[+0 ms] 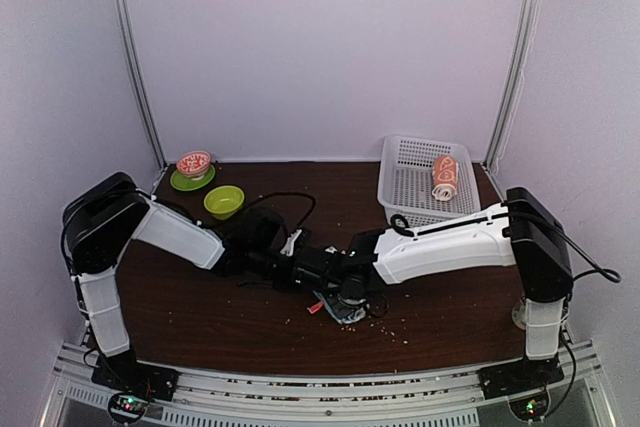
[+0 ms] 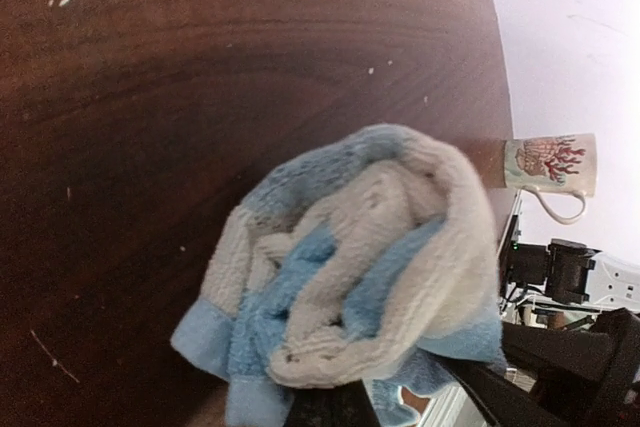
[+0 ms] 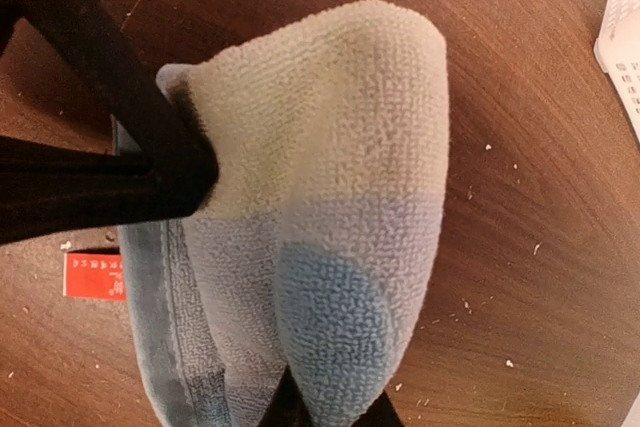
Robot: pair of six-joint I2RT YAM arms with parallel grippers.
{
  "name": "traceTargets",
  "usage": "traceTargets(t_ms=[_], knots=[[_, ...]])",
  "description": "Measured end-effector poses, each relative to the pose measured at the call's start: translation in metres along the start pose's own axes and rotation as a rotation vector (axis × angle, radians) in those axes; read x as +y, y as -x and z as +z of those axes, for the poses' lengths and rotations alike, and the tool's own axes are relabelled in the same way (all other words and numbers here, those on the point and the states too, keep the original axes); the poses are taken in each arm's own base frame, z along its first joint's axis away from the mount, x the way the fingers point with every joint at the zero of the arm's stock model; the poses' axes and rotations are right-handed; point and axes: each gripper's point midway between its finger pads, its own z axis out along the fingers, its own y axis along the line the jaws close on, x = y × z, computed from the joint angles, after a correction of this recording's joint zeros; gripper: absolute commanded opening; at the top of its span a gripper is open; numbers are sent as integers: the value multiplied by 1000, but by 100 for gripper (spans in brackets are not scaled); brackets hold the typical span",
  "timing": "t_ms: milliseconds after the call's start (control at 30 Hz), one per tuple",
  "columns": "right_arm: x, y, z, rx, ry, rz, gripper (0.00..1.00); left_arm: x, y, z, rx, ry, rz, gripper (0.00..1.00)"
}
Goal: Roll the towels
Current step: Roll the towel at the center of the board.
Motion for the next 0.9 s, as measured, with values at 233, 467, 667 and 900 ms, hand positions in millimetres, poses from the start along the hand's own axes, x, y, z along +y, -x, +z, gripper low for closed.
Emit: traceTargets(t_ms=[233, 467, 667, 900], knots=[[9, 1, -19, -55, 176, 37, 36, 16, -8, 7, 27, 33, -28, 0], [28, 8, -29, -72, 368, 79, 37, 17, -7, 7, 23, 37, -29, 0], [41, 10, -30, -69, 439, 66, 44, 19, -8, 7, 23, 40, -30, 0], [58, 11, -28, -62, 508, 64, 58, 21, -13, 1, 23, 49, -34, 0]])
